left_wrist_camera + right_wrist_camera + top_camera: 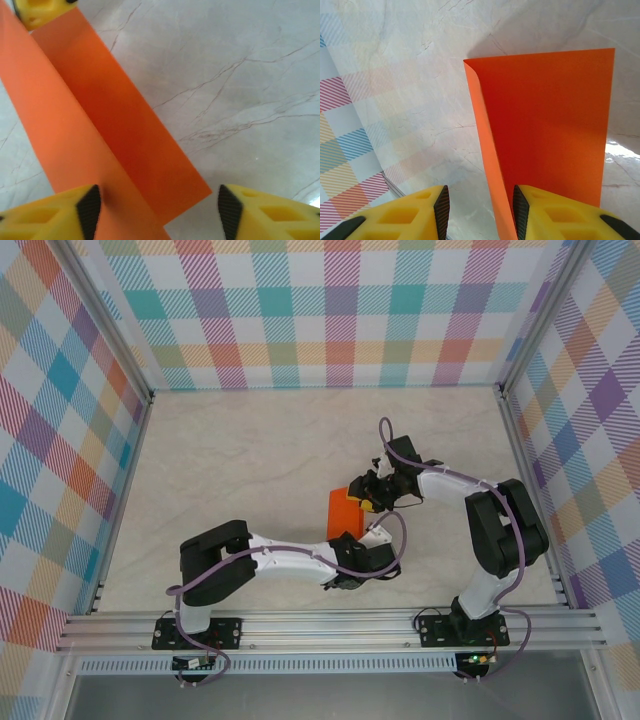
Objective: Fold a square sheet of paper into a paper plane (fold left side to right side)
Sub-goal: Fold the triangle a second time at the center of the table.
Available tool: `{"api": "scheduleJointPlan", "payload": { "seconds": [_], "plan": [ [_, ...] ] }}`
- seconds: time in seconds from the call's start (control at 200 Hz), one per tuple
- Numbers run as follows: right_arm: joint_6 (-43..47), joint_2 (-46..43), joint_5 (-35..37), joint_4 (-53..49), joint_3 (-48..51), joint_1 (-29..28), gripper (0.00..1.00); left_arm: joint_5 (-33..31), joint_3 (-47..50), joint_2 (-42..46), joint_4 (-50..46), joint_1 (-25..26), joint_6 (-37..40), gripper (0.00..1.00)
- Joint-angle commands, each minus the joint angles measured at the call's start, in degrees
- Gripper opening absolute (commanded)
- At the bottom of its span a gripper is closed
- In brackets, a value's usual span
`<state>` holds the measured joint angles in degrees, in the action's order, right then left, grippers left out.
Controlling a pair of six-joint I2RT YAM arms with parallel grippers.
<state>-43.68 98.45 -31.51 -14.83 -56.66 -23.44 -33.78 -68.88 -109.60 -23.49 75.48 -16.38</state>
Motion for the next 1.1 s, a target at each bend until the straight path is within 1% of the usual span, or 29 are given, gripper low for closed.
{"api": "scheduleJointPlan", "payload": {
  "seconds": [0.0,0.065,0.195,0.395,0.46,0.545,0.72,0.795,0.815,0.88,0.93,0.975,1.095],
  "plan": [
    [2.0,0.5,0.6,-2.5,-1.5,0.1,0.41,-3.7,-0.7,0.8,-3.0,0.7,-0.7,0.49],
    [2.3,0.5,0.8,-2.9,-1.6,0.1,0.41,-4.4,-0.3,1.4,-3.2,0.7,-1.1,0.38],
    [3.2,0.2,1.6,-3.8,-2.2,0.1,0.41,-4.2,1.2,3.3,-2.2,0.7,-1.2,0.21],
    [6.3,-1.1,3.3,-7.8,-4.5,0.4,0.43,-2.9,4.6,7.9,0.3,0.5,-0.9,0.05],
    [7.2,-2.6,3.8,-8.6,-4.9,1.0,0.44,-1.5,5.3,8.9,1.0,0.2,-0.8,0.02],
    [7.9,-5.4,4.2,-8.8,-4.9,2.3,0.49,1.8,6.3,10.2,2.3,-0.9,-0.8,0.0],
    [9.5,-13.5,6.2,-11.2,-2.7,5.7,0.65,9.5,8.9,12.8,5.6,-4.3,-2.0,0.0],
    [10.0,-17.2,6.4,-11.8,-0.3,7.2,0.72,13.9,10.8,14.3,7.1,-6.4,-2.7,0.0],
    [10.3,-18.2,6.3,-11.9,0.4,7.4,0.73,14.9,11.4,14.8,9.3,-7.0,-3.0,0.0],
    [11.3,-20.6,6.0,-12.7,2.6,7.9,0.75,18.1,12.9,16.3,11.3,-8.7,-3.7,0.0],
    [11.8,-22.1,5.4,-12.5,4.8,7.9,0.74,20.8,13.9,17.1,12.5,-10.5,-4.3,0.0],
    [11.7,-23.3,3.9,-11.2,7.3,7.9,0.68,23.5,14.8,17.8,13.7,-12.0,-4.5,0.0],
    [9.1,-24.9,-1.1,-4.4,14.6,7.4,0.41,31.1,17.1,19.1,16.9,-16.2,-5.6,0.0]
  ]
}}
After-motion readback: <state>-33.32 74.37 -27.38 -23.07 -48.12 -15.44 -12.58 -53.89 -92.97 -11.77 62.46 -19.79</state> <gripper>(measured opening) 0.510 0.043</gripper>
